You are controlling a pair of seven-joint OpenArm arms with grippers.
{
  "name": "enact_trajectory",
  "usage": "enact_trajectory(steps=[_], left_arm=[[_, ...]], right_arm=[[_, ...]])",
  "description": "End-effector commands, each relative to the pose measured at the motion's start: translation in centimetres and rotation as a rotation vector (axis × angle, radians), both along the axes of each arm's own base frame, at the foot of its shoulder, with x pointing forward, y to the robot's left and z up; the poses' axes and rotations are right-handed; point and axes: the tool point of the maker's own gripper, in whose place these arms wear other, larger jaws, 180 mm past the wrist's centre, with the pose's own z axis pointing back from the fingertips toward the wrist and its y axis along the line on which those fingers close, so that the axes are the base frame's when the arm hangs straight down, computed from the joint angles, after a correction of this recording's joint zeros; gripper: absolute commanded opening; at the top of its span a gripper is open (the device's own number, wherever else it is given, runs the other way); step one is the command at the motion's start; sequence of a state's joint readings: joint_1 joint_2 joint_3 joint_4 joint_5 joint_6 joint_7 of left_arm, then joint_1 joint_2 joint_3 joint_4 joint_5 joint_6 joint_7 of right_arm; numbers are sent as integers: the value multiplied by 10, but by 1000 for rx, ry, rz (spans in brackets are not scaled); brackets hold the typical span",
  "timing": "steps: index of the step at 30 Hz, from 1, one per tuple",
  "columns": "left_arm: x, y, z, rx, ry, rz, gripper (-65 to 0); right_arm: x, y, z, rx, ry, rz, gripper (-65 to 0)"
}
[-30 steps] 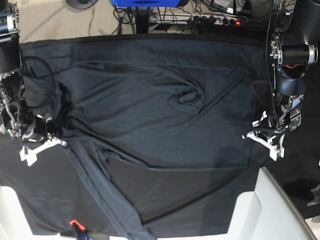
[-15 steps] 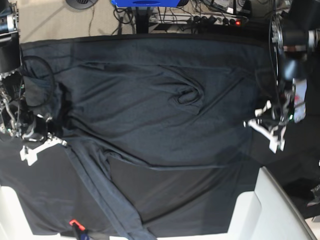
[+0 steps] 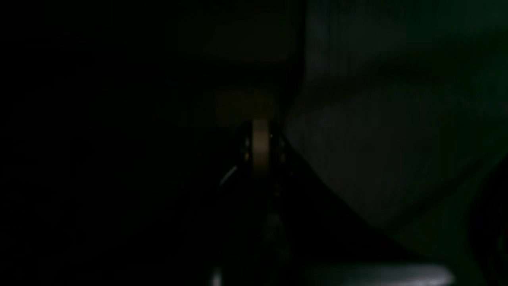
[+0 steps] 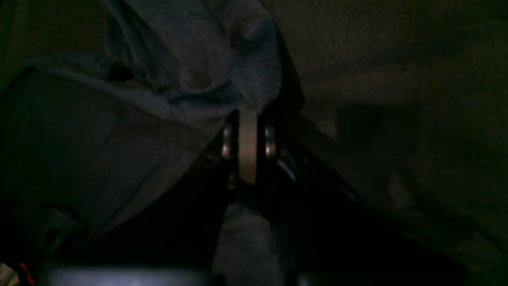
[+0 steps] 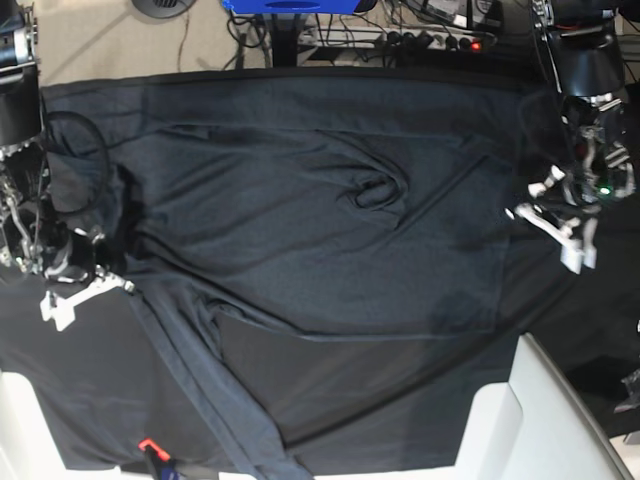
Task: Fold the T-shirt properly
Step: 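Move the left gripper along the shirt's side edge toward the hem, then grasp the shirt's side edge with the left gripper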
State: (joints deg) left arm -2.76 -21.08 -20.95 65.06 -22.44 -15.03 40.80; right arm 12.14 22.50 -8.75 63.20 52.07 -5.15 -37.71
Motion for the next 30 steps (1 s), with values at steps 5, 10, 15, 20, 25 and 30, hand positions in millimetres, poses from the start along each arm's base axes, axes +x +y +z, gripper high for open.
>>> enact_trajectory(steps=[5,10,15,20,25,30], left_arm=[[37,20,38,29,-114,26,-293],[51,23,15,-65,-58,103,-12],[68,-1,0,-191,-46,36,-67],[68,-24,-14,-193,-7,-36,-102],[67,-49,-26,-208,1,-76,-133],[68,-62,-29,-226,4,-88,-188]], right_arm=[[13,-6,14,-10,-44,-1,-648],[13,-6,14,-10,-46,-1,-648],[13,-6,14,-10,-44,-1,-648],[12,-7,14,-11,-43,-2,-648],[12,-11,14,-19,-43,-3,-648],[12,-14,14,-24,-43,-5,-648]])
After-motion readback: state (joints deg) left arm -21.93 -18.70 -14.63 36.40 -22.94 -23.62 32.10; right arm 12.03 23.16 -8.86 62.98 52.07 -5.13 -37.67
